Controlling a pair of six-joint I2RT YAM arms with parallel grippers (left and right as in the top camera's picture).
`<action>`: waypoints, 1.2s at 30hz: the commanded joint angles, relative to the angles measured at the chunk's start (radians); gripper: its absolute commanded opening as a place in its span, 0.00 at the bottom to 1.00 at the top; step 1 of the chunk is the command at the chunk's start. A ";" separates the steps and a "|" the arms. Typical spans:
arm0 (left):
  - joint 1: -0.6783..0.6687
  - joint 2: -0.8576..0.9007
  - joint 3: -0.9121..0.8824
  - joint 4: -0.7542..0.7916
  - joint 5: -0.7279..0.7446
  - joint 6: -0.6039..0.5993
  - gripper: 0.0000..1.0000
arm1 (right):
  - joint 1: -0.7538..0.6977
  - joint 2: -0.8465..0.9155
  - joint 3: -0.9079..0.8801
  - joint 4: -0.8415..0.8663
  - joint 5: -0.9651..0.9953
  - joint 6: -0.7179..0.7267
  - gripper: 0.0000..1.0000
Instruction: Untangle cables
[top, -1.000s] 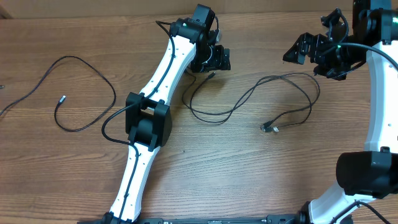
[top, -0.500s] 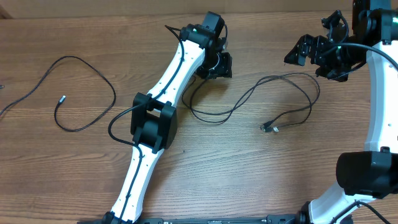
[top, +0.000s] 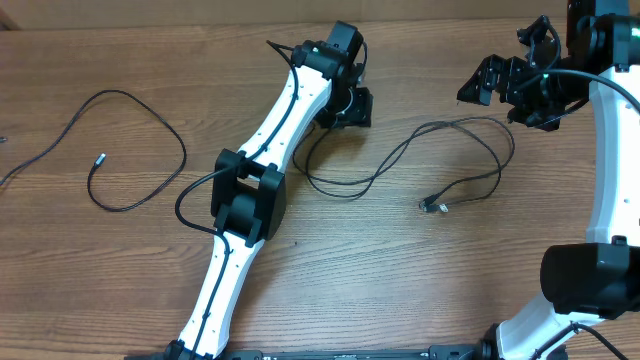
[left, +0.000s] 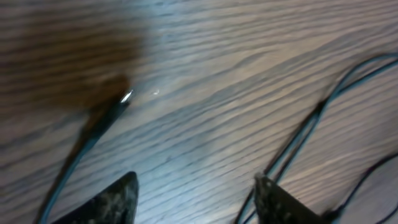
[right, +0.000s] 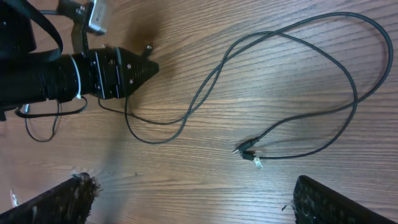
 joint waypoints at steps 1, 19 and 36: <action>0.031 -0.039 0.069 -0.091 -0.139 0.031 0.65 | 0.006 0.002 -0.003 0.003 0.010 -0.005 1.00; 0.035 -0.121 -0.068 -0.266 -0.396 -0.014 0.56 | 0.006 0.002 -0.003 0.011 0.010 -0.005 1.00; 0.052 -0.376 -0.031 -0.176 -0.322 -0.014 0.04 | 0.006 0.002 -0.003 0.027 0.004 -0.003 1.00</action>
